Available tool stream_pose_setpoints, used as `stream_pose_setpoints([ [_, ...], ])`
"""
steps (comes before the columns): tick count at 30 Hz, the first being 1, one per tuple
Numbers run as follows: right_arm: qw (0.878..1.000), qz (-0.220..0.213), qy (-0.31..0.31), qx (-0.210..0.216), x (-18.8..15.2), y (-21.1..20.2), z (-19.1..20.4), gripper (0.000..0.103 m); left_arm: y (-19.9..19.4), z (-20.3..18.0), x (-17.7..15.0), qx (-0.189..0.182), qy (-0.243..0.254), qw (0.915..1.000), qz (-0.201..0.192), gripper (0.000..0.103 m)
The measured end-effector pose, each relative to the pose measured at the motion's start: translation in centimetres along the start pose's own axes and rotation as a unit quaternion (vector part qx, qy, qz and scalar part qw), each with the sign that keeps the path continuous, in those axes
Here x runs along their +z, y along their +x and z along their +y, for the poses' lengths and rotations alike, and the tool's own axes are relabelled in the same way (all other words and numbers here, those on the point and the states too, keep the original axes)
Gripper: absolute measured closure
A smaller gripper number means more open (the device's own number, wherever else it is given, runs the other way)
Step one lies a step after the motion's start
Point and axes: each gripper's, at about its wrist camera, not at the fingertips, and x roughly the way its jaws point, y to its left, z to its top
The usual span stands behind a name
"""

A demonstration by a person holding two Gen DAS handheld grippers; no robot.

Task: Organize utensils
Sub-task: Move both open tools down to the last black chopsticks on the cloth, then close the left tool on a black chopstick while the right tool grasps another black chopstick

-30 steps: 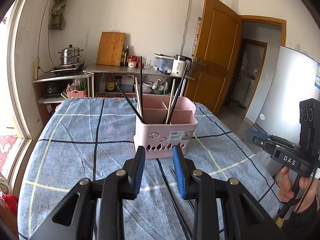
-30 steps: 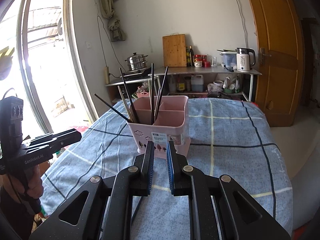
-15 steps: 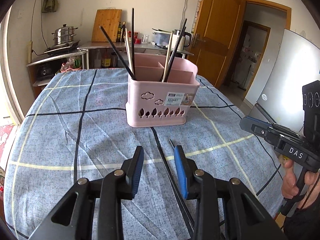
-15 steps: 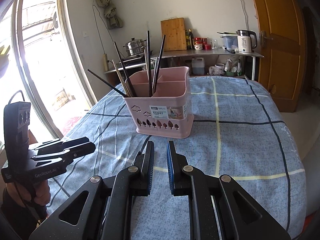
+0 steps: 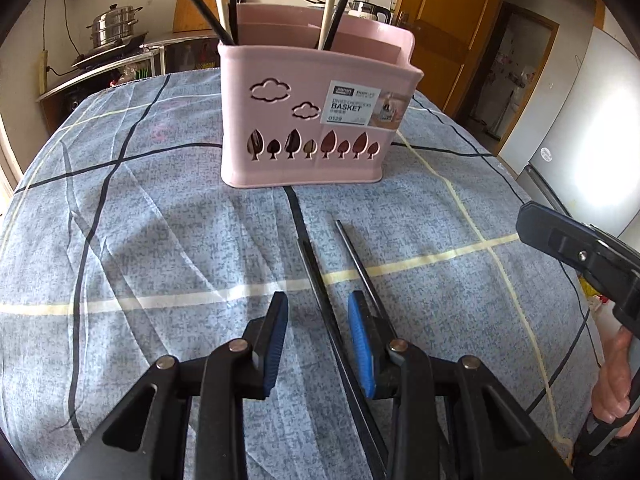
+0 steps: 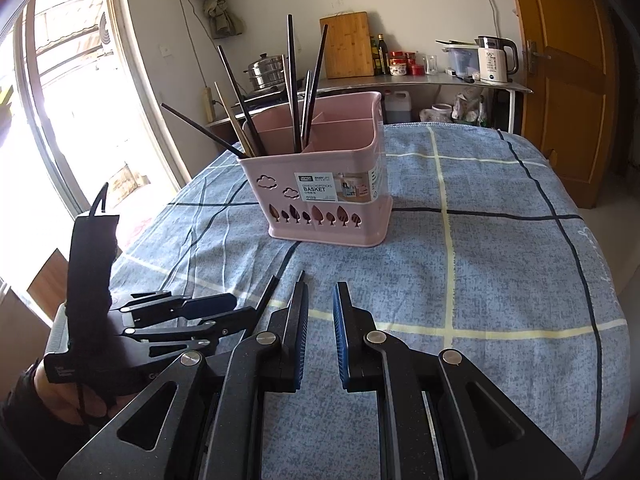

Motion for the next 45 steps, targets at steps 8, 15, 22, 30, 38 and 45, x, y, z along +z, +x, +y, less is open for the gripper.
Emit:
stream_pose_setpoints([
  [8, 1.0, 0.014, -0.003, 0.006, 0.0, 1.5, 0.3, 0.09, 0.4, 0.8, 0.1, 0.011, 0.011, 0.9999, 0.007, 0.094],
  [15, 0.999, 0.049, -0.015, 0.018, -0.1, 4.2, 1.5, 0.09, -0.2, 2.8, 0.5, 0.03, 0.02, 0.9992, 0.017, 0.094],
  [22, 0.996, 0.091, -0.017, 0.013, -0.3, 8.0, 2.1, 0.09, -0.4, 5.3, 1.1, 0.043, 0.011, 0.9987, 0.026, 0.094],
  [30, 0.992, 0.121, -0.018, -0.01, 0.3, 10.5, 2.6, 0.09, 0.2, 6.7, 2.0, 0.047, -0.027, 0.998, 0.032, 0.086],
  [38, 0.99, 0.132, -0.038, -0.041, 0.7, 11.8, 3.7, 0.092, 1.2, 6.1, 3.1, 0.071, -0.03, 0.9967, 0.024, 0.079],
  [45, 0.991, 0.131, -0.021, -0.023, 1.1, 11.6, 3.3, 0.096, 1.1, 5.9, 3.2, 0.074, -0.038, 0.9962, 0.027, 0.095],
])
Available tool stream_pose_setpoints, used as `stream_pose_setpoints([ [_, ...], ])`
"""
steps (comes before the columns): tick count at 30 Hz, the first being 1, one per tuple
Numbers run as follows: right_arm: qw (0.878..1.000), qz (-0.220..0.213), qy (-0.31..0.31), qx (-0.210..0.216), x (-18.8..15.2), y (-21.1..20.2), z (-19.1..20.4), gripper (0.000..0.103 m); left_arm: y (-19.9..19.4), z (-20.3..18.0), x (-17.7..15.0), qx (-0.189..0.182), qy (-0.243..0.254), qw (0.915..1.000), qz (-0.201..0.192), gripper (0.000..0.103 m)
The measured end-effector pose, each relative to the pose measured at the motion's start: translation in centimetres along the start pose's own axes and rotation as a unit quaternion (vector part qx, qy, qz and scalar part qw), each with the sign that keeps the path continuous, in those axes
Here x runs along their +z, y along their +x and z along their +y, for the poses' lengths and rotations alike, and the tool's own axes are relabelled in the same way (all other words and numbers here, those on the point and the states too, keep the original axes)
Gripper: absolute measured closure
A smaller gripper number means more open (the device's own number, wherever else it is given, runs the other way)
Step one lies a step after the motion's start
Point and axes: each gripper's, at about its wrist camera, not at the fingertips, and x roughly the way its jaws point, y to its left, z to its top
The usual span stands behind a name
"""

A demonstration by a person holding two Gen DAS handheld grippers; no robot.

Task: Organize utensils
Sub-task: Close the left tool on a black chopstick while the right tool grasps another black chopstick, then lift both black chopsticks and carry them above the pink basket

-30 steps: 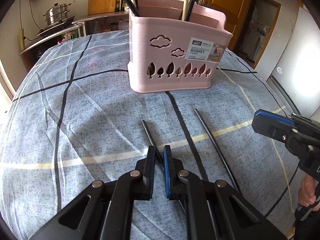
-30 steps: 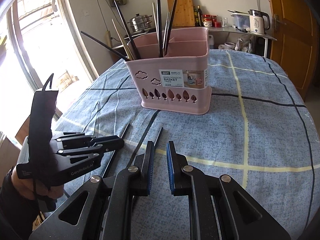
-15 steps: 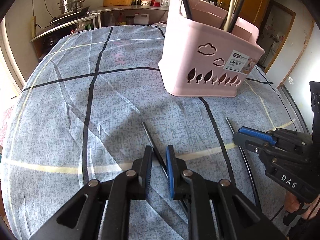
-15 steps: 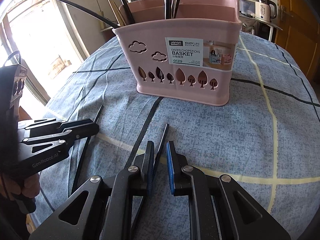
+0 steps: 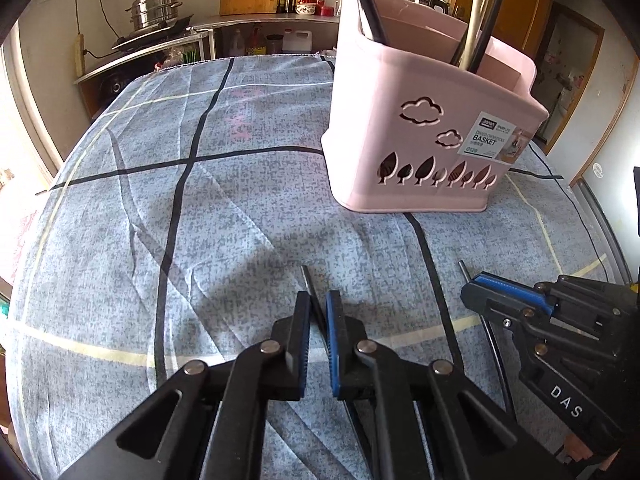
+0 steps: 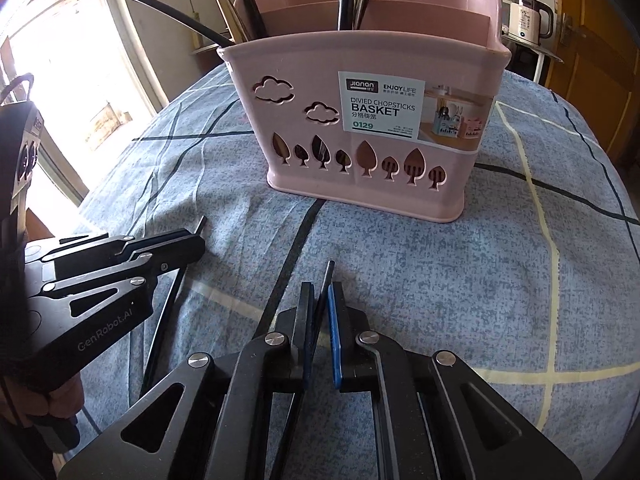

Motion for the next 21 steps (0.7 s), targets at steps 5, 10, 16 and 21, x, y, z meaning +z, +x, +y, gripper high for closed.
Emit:
stream_pose_setpoints([
  [5, 1.0, -0.023, 0.006, 0.012, -0.1, -2.4, -0.7, 0.096, -2.1, -0.1, -0.1, -0.016, -0.004, 0.9997, -0.018, 0.096],
  [10, 0.998, -0.057, 0.006, 0.025, 0.6, -5.5, -0.8, 0.097, -5.7, -0.9, 0.7, -0.034, 0.011, 0.998, -0.052, 0.096],
  [16, 0.994, -0.103, -0.005, 0.029, 1.4, -9.6, -0.3, 0.097, -10.2, -1.7, 1.9, -0.05, 0.025, 0.9935, -0.099, 0.097],
  [21, 0.99, -0.138, -0.015, 0.026, 2.0, -12.6, 0.2, 0.098, -13.5, -2.1, 2.9, -0.059, 0.035, 0.9884, -0.135, 0.098],
])
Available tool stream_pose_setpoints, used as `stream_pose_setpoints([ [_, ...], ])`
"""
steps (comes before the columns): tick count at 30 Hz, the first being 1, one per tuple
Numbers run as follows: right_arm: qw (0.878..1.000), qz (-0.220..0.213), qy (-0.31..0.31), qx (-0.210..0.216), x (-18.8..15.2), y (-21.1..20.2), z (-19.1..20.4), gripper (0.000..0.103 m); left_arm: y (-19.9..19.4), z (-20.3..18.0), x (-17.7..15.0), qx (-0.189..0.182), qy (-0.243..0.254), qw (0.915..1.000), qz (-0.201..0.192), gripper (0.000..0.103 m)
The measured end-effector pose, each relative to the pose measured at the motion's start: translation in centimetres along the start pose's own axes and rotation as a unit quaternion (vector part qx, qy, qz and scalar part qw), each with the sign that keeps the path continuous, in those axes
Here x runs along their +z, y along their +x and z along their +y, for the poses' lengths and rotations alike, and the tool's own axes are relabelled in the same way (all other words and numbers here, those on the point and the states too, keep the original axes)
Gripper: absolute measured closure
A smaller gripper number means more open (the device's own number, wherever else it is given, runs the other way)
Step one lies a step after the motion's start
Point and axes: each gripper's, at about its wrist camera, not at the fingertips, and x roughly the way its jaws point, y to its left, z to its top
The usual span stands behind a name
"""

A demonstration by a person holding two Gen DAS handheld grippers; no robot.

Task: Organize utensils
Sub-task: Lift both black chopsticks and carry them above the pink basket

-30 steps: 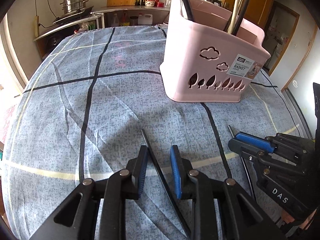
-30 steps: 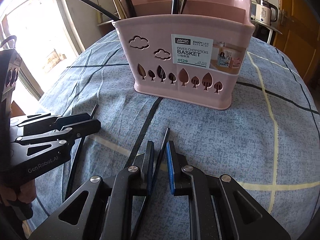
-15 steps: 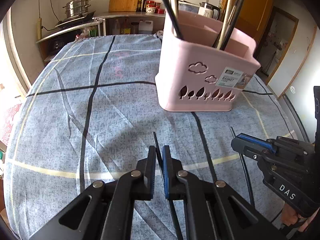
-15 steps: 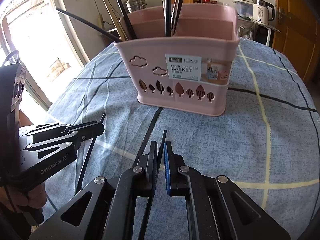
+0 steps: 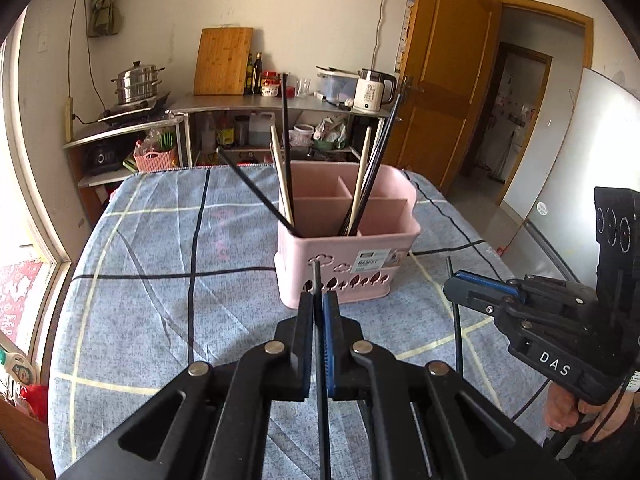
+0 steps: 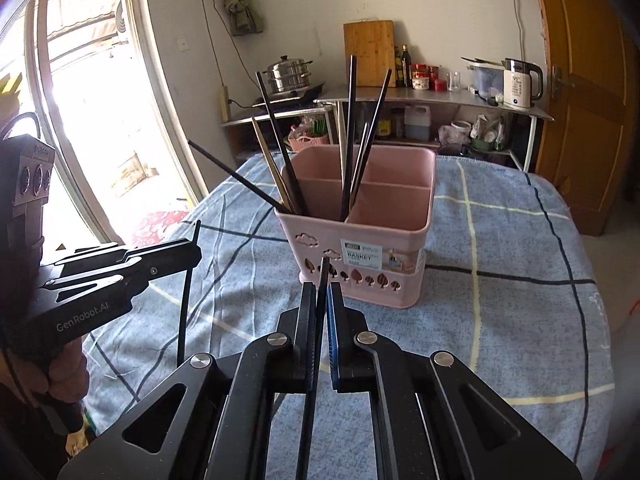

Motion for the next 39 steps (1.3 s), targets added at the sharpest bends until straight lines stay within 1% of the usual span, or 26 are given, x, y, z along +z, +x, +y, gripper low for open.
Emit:
stream_pose_setpoints([
  [7, 0.999, -0.045, -0.013, -0.005, 1.6, -3.3, 0.6, 0.099, -2.8, -0.4, 1.6, -0.008, 0.011, 0.9992, -0.037, 0.098],
  [13, 0.997, -0.073, -0.019, -0.013, 2.8, -4.8, 0.3, 0.099, -3.3, -0.3, 2.3, -0.008, 0.014, 0.9987, -0.049, 0.098],
  [21, 0.997, -0.077, -0.02, -0.014, 2.6, -5.5, -0.2, 0.099, -3.4, -0.8, 1.9, -0.016, 0.023, 0.9984, -0.048, 0.098],
  [29, 0.997, -0.075, -0.028, -0.015, 2.5, -6.1, 0.3, 0.099, -4.1, -0.9, 2.1, -0.022, 0.03, 0.9985, -0.04, 0.098],
  [33, 0.996, -0.08, -0.031, -0.014, 3.0, -6.4, 0.4, 0.099, -4.4, -0.9, 2.9, -0.026, 0.032, 0.9982, -0.044, 0.098],
  [39, 0.995, -0.095, -0.035, -0.013, 4.5, -6.8, 0.3, 0.099, -4.5, -0.9, 4.9, -0.029, 0.035, 0.9977, -0.051, 0.098],
])
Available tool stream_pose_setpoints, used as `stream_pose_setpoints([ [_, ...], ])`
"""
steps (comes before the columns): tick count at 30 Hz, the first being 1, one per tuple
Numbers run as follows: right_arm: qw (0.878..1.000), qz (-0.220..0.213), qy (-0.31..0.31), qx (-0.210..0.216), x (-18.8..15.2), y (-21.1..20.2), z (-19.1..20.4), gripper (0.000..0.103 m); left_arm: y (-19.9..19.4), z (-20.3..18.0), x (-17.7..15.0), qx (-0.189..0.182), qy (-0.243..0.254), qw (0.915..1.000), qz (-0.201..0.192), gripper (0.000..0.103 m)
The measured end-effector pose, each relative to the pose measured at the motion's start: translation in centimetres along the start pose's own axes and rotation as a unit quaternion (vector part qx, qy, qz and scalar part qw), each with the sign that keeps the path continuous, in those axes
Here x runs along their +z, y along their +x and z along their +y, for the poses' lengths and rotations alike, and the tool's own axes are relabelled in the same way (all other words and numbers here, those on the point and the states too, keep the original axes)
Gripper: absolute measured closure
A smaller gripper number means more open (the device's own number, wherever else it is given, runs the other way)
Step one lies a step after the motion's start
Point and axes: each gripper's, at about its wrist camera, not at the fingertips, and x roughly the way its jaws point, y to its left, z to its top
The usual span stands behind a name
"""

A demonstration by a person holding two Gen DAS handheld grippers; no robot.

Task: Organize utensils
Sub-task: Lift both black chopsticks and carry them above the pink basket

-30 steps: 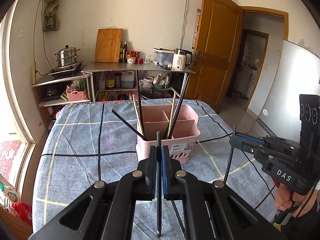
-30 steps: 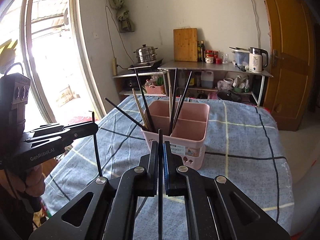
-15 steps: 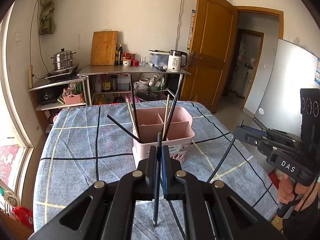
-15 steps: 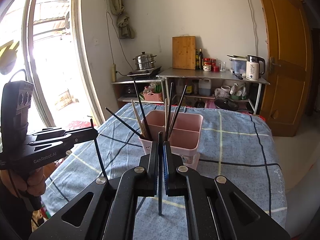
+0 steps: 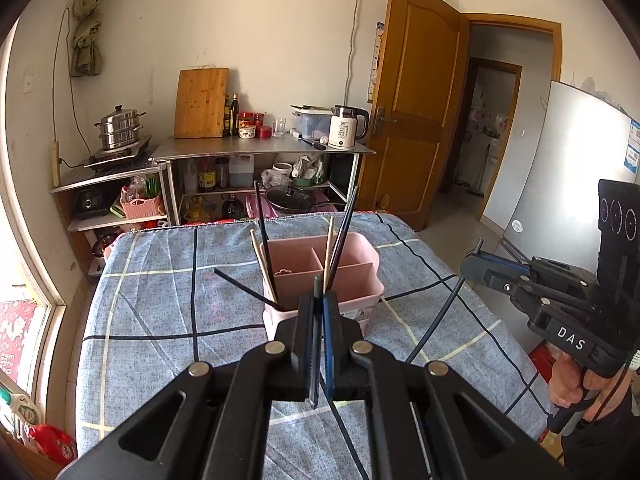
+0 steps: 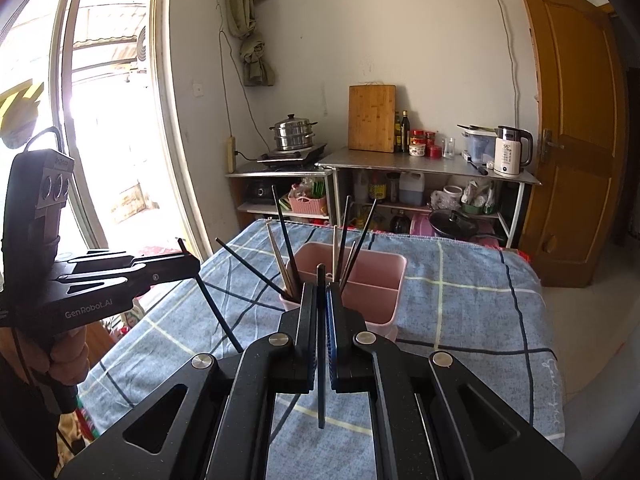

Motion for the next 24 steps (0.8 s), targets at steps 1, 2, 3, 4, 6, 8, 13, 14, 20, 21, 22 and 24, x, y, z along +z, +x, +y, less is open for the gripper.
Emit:
stream_pose_setpoints([
  [1, 1.0, -0.004, 0.0, 0.001, 0.3, 0.0, 0.0, 0.099, 0.0, 0.1, 0.4, 0.0, 0.0, 1.0, -0.002, 0.098],
  [2, 1.0, -0.008, 0.001, 0.004, 0.7, 0.0, 0.0, 0.099, 0.0, 0.2, 0.9, -0.002, -0.001, 1.0, -0.004, 0.098],
  [3, 1.0, -0.013, 0.002, 0.005, 1.2, -0.1, -0.1, 0.099, 0.0, 0.2, 1.4, -0.002, -0.001, 1.0, -0.007, 0.098],
  [4, 1.0, -0.018, 0.003, 0.006, 1.7, -0.1, -0.1, 0.099, -0.1, 0.3, 1.9, -0.003, -0.002, 0.9999, -0.01, 0.098],
  [6, 1.0, -0.029, 0.005, 0.008, 2.7, -0.2, -0.2, 0.099, -0.2, 0.4, 3.0, -0.004, -0.002, 0.9999, -0.014, 0.098],
  [8, 0.999, -0.04, 0.004, 0.009, 3.7, -0.2, -0.2, 0.099, -0.4, 0.5, 4.1, -0.003, 0.0, 0.9998, -0.021, 0.098],
  [13, 0.998, -0.068, 0.006, 0.017, 6.5, -0.1, -0.2, 0.099, -1.2, 0.9, 6.8, -0.005, -0.003, 0.9989, -0.045, 0.098],
  [14, 0.997, -0.073, 0.007, 0.018, 7.0, -0.1, -0.2, 0.099, -1.3, 1.0, 7.3, -0.004, -0.003, 0.9987, -0.051, 0.098],
  [20, 0.995, -0.094, 0.006, 0.017, 8.8, 1.0, -0.2, 0.099, -1.0, 1.3, 9.3, 0.0, 0.0, 0.9972, -0.074, 0.098],
  [21, 0.995, -0.094, 0.006, 0.016, 8.9, 1.3, -0.2, 0.099, -0.6, 1.3, 9.6, -0.001, -0.002, 0.9974, -0.072, 0.098],
  [22, 0.995, -0.095, 0.006, 0.014, 9.1, 1.6, -0.3, 0.099, -0.2, 1.4, 9.7, -0.002, -0.002, 0.9975, -0.07, 0.098],
  [24, 0.995, -0.095, 0.007, 0.012, 9.4, 2.2, -0.4, 0.099, 0.4, 1.6, 9.8, 0.001, 0.001, 0.9976, -0.07, 0.098],
])
